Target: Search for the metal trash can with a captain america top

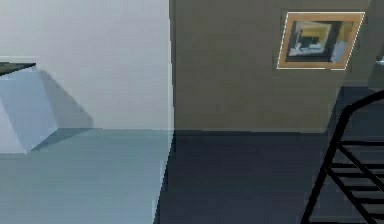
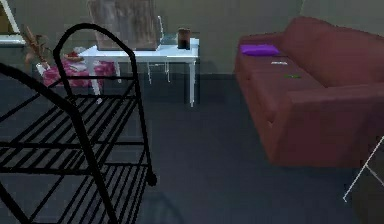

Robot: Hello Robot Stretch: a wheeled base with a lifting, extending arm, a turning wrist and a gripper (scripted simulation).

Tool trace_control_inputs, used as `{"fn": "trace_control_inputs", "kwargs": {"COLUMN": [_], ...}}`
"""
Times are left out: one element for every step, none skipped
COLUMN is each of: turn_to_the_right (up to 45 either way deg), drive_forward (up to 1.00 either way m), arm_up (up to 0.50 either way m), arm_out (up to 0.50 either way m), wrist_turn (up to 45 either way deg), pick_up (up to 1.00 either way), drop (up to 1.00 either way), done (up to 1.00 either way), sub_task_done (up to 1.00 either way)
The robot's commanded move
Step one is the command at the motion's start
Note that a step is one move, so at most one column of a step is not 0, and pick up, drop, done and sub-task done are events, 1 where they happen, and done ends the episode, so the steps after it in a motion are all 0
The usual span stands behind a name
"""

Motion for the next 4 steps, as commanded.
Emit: {"fn": "trace_control_inputs", "kwargs": {"turn_to_the_right": [0.0, 45.0, 0.0, -15.0], "drive_forward": [1.0, 0.0, 0.25, 0.0], "arm_up": [0.0, 0.0, 0.0, 0.0], "arm_out": [0.0, 0.0, 0.0, 0.0], "wrist_turn": [0.0, 0.0, 0.0, 0.0], "pick_up": [0.0, 0.0, 0.0, 0.0], "drop": [0.0, 0.0, 0.0, 0.0], "done": [0.0, 0.0, 0.0, 0.0], "sub_task_done": [0.0, 0.0, 0.0, 0.0]}}
